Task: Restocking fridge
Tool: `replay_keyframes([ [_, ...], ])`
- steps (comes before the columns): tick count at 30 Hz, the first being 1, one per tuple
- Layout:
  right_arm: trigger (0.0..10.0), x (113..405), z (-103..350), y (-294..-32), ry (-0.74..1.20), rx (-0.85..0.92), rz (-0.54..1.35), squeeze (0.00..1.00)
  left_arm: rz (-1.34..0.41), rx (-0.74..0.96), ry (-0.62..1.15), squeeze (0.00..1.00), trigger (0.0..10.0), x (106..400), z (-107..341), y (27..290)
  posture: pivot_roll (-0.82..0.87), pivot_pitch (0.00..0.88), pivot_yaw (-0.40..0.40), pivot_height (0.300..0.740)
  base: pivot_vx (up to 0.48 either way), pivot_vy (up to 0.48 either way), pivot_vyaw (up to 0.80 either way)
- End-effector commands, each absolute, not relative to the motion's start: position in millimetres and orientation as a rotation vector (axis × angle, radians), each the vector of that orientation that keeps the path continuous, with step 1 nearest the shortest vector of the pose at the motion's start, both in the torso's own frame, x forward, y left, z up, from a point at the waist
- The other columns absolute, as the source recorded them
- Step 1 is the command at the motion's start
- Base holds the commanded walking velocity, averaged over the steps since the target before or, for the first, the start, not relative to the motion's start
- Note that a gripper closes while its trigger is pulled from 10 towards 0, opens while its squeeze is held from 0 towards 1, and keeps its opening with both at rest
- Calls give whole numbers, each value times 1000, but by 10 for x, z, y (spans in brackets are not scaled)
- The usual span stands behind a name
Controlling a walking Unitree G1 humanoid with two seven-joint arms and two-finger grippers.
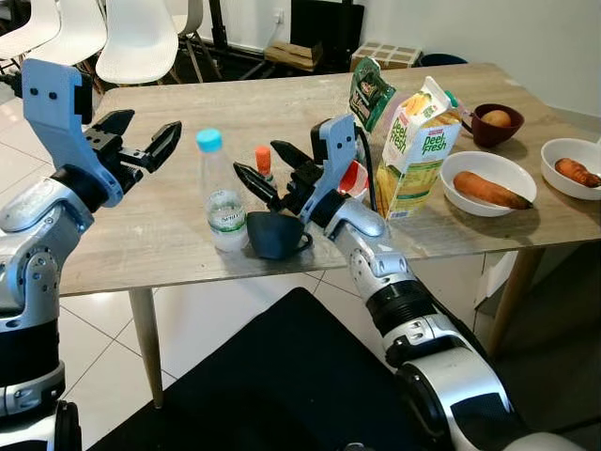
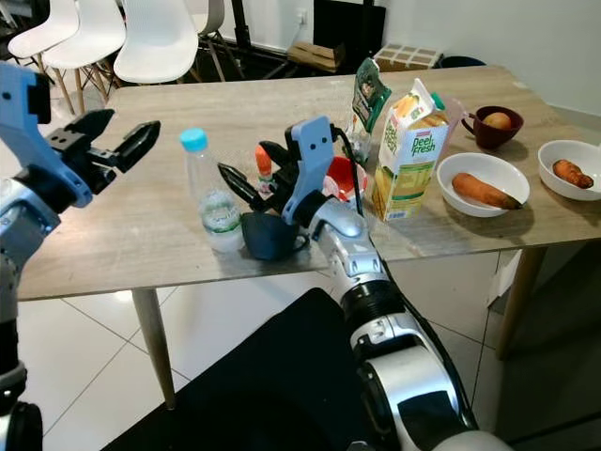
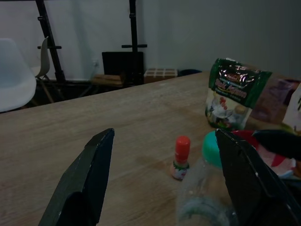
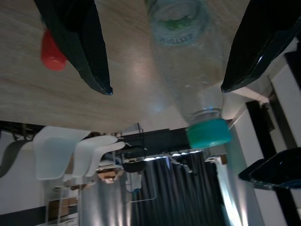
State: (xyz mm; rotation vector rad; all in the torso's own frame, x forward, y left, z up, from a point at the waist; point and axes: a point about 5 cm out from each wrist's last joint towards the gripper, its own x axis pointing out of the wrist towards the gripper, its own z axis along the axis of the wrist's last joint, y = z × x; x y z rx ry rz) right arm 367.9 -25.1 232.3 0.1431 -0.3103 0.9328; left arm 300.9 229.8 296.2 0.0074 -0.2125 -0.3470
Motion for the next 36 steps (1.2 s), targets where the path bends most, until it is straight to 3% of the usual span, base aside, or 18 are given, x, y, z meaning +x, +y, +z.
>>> replay_keyframes([
  [1, 10000, 3650, 2282, -172, -297, 147, 964, 0, -361, -7, -201, 0, 10000, 2979, 2926, 2294, -54, 137, 14, 740, 0, 0, 0],
  [36, 10000, 3599, 2409, 223, -323, 161, 1004, 0, -389, -19, -162, 0, 10000, 2961, 2748, 2208, -58, 151, 2, 740, 0, 0, 0],
])
